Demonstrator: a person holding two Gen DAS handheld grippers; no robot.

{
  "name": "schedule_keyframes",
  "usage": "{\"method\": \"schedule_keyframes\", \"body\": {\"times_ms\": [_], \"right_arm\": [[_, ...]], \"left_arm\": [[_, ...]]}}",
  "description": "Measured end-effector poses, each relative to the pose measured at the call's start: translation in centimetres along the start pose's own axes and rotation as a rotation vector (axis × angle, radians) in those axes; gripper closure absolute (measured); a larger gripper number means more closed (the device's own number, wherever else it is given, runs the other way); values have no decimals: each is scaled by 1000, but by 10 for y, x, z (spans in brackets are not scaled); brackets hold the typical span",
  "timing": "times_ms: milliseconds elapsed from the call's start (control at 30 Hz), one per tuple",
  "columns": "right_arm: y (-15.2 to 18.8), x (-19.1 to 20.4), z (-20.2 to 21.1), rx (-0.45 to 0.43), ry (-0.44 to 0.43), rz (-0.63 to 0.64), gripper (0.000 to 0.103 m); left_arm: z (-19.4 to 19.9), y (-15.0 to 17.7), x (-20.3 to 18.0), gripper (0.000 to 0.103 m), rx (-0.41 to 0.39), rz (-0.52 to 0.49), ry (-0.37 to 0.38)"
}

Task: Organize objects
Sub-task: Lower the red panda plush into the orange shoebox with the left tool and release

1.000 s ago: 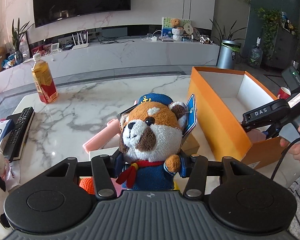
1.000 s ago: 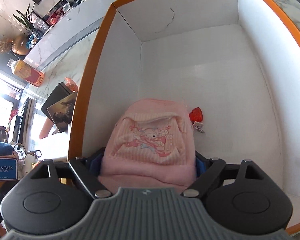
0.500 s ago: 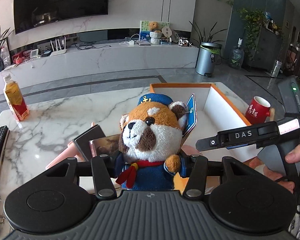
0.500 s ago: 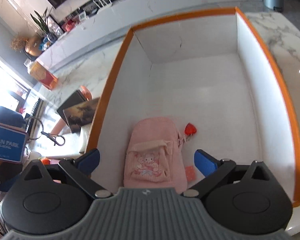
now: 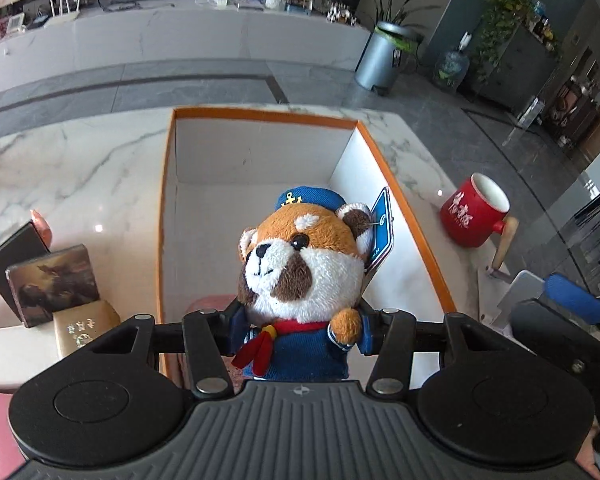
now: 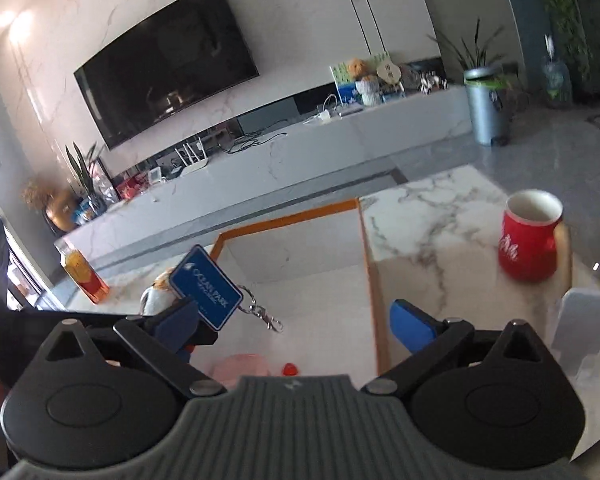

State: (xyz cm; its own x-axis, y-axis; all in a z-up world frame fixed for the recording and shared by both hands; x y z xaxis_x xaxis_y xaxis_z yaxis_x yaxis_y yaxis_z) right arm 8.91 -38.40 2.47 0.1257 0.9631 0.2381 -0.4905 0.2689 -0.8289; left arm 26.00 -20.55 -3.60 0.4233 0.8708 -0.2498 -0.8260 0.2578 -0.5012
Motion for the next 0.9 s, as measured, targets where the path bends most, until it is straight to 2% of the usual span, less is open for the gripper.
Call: {"method": "schedule_keyframes", "body": {"times_ms": [67, 167, 267, 367, 500, 600, 633, 667, 733, 800, 900], "right_arm": [[5, -8, 1, -28, 21, 27, 1], [8, -31, -9, 23, -21, -42, 1], [13, -45, -20, 55, -27, -99, 1], [15, -47, -25, 63, -21, -80, 1], [18, -49, -29, 72, -26, -75, 1], [19, -52, -31, 75, -21, -91, 1], [20, -53, -31, 74, -19, -98, 1], [20, -54, -30, 73, -15, -104, 1], [21, -55, -30, 76, -10, -110, 1], [22, -56, -30, 86, -11, -112, 1], [24, -57, -28, 88, -14, -109, 1]], "left_arm": [[-18, -2, -2, 44, 61, 22, -3], [-39, -7, -3, 44, 132, 43, 6], [-59, -6, -7, 44, 213, 43, -37], [-74, 1, -14, 44, 260, 8, -86], [-76, 10, -22, 43, 251, -44, -135], [-74, 12, -24, 33, 254, -48, -174], [-73, 14, -24, 25, 252, -49, -182], [-71, 15, -24, 17, 249, -51, -183], [-67, 16, -23, 13, 249, -66, -145], [-64, 16, -23, 11, 252, -80, -115], [-55, 16, -24, 11, 233, -106, -141]]}}
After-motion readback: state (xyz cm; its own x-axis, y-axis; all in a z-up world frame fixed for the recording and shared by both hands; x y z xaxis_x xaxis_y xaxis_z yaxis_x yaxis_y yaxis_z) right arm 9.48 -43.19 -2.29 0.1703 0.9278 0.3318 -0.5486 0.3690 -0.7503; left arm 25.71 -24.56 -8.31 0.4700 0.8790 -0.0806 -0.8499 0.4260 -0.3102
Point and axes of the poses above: each gripper's, at about its wrist camera, not at the fingertips, and z roughly against the way its jaws point, x to its left, y to its underside, the point moved 2 cm from there along -z, roughly the way its jaws point, and after that the axes turned 1 degree about x, right-handed, at the moved point
